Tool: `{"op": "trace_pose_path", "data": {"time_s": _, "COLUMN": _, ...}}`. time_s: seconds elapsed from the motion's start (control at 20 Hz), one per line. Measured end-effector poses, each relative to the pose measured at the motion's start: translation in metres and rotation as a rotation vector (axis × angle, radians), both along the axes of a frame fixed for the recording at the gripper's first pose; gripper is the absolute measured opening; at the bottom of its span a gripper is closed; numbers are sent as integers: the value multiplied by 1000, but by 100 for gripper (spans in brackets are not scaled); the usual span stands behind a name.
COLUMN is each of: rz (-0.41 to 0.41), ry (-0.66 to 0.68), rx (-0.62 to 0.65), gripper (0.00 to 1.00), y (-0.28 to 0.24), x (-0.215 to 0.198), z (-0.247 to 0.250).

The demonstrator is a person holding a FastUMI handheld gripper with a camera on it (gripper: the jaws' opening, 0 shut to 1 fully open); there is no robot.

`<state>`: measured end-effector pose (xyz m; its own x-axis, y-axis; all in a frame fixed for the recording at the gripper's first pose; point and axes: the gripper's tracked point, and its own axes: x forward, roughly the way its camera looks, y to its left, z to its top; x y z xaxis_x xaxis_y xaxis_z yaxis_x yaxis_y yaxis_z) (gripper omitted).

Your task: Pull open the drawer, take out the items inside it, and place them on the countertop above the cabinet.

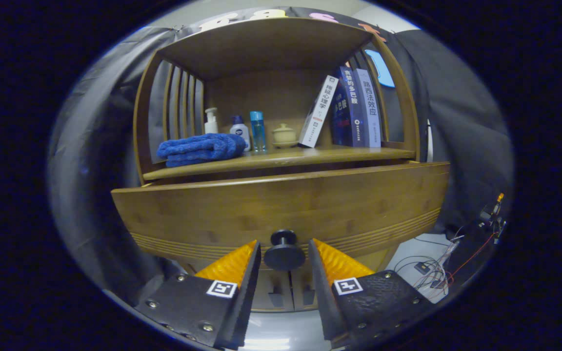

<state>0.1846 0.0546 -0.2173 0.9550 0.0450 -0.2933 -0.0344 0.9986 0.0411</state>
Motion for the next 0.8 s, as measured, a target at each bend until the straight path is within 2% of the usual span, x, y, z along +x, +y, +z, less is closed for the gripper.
{"op": "trace_pose_path", "data": {"time_s": 0.05, "rz": -10, "ry": -9, "rx": -11, "gripper": 45, "y": 0, "x": 12, "z": -2}}
{"op": "trace_pose_path", "data": {"time_s": 0.15, "rz": -3, "ry": -7, "rx": 1, "gripper": 37, "y": 3, "x": 8, "z": -3}}
{"op": "trace_pose_path", "data": {"time_s": 0.3, "rz": 2, "ry": 26, "rx": -26, "gripper": 32, "y": 4, "x": 6, "z": -3}}
{"op": "trace_pose_path", "data": {"time_s": 0.5, "rz": -11, "ry": 24, "rx": -10, "gripper": 31, "y": 1, "x": -17, "z": -2}}
{"op": "trace_pose_path", "data": {"time_s": 0.8, "rz": -89, "ry": 31, "rx": 3, "gripper": 31, "y": -3, "x": -67, "z": -7}}
